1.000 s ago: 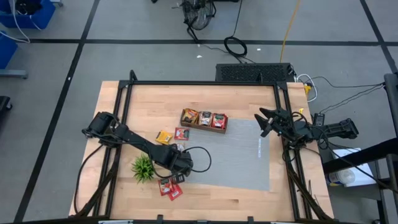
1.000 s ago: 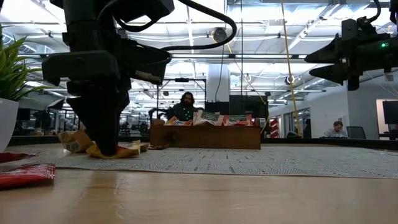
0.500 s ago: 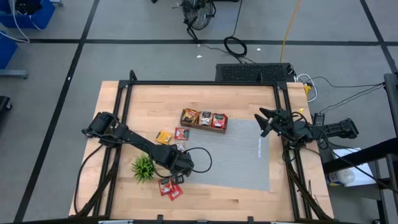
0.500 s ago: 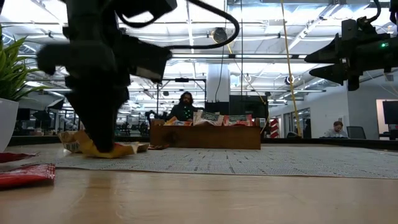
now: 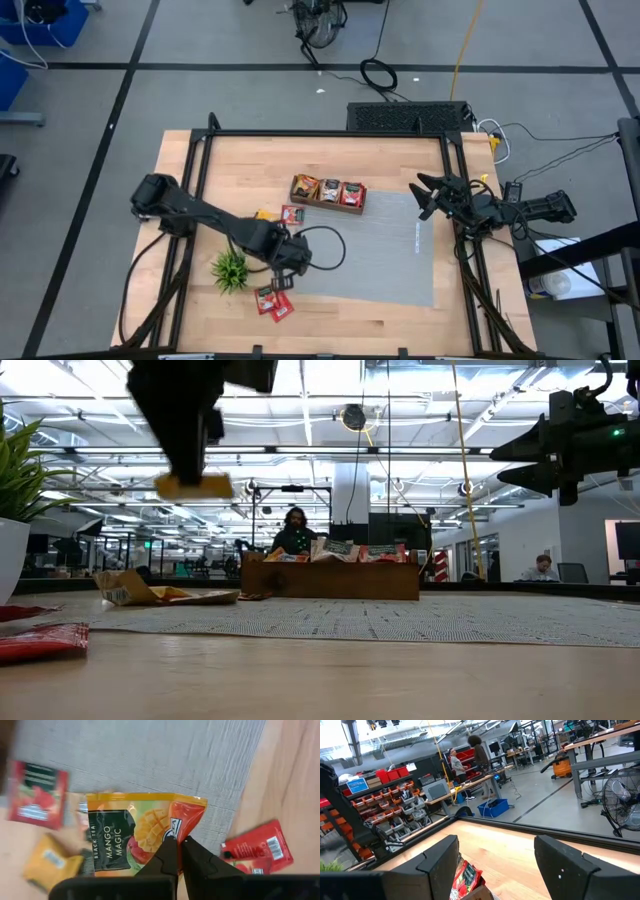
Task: Pick & Place Tea
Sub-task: Put the yellow tea bag into the left section of the wooden organizer
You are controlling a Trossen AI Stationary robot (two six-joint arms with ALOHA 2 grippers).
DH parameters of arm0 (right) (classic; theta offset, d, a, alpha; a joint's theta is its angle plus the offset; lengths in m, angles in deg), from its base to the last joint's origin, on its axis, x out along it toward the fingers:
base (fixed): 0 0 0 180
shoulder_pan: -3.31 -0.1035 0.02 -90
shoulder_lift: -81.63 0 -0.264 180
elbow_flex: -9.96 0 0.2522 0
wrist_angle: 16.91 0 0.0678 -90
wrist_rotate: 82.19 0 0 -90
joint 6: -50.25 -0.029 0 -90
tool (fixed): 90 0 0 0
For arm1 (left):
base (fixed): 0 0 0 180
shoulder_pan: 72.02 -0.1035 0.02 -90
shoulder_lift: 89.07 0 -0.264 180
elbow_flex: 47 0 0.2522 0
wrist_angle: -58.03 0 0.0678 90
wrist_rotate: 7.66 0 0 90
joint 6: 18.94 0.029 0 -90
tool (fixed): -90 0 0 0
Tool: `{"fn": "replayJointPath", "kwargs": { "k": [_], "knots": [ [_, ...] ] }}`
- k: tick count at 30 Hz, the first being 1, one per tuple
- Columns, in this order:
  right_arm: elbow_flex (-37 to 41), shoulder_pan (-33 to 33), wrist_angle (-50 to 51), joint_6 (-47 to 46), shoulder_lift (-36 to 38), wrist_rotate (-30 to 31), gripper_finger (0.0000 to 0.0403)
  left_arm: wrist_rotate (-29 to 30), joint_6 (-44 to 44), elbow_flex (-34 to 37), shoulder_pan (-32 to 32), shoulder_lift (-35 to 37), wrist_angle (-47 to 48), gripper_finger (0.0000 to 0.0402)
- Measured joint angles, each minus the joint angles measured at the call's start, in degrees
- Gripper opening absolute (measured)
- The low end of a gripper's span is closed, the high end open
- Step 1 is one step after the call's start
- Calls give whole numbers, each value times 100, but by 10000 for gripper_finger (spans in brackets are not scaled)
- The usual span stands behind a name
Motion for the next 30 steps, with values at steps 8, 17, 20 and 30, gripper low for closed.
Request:
{"fn": "replayJointPath", "kwargs": {
  "k": [8,17,20,30],
  "knots": [
    [0,-1,0,0,0,-1,242,522,497,-1295,-226,27,1287,9],
    [0,-1,0,0,0,-2,242,565,733,-2466,-377,27,2353,9],
    [1,1,0,0,0,0,242,567,759,-2755,-377,27,2604,9],
    [0,0,0,0,0,0,242,588,870,-2986,-388,27,2905,9]
  ]
}}
